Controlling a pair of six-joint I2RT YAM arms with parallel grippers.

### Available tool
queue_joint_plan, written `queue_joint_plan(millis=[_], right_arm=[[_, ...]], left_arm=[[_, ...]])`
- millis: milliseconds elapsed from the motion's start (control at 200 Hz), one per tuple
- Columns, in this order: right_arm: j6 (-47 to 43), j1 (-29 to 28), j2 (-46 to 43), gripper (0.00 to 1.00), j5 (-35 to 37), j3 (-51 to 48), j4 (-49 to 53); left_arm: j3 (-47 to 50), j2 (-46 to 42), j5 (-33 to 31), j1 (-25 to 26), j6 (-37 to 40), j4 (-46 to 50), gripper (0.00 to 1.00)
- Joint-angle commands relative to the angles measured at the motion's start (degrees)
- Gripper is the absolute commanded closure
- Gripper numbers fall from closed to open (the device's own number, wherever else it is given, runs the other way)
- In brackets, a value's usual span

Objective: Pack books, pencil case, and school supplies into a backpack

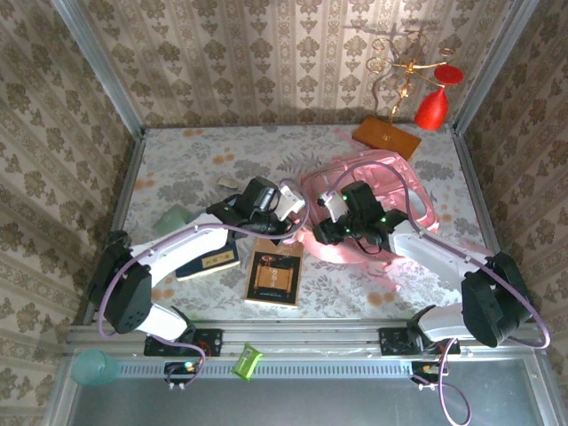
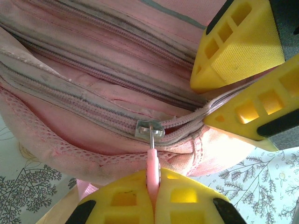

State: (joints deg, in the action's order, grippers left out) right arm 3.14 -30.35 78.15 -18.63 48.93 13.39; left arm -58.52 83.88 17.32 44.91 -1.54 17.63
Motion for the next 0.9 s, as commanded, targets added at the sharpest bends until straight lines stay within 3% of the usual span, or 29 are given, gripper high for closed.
queue_joint_plan(millis=[0, 295, 525, 670, 895], right_arm=[[-0.92, -0.33, 0.95, 0.67, 2.75, 1.28, -1.37], [-3.76, -1.89, 3.47, 0.64, 9.24, 3.38, -1.28], [-4.98, -2.42, 4.46, 0.76, 10.60, 4.82, -0.91], [-5.80, -2.43, 3.76, 0.76, 10.23, 5.25, 0.26], [-2.17, -2.22, -0.79, 0.70, 15.54, 4.04, 6.57]], left_arm=[[-1.29, -2.05, 1.66, 0.06, 0.13, -1.29, 1.00], [-1.85, -1.27, 1.59, 0.78, 1.18, -0.32, 1.00], [-1.69, -1.14, 1.71, 1.13, 1.54, -0.15, 1.00], [-1.76, -0.82, 0.85, 1.49, 1.89, 0.21, 1.00], [-1.51, -1.27, -1.67, 1.49, 1.36, 0.29, 1.00]])
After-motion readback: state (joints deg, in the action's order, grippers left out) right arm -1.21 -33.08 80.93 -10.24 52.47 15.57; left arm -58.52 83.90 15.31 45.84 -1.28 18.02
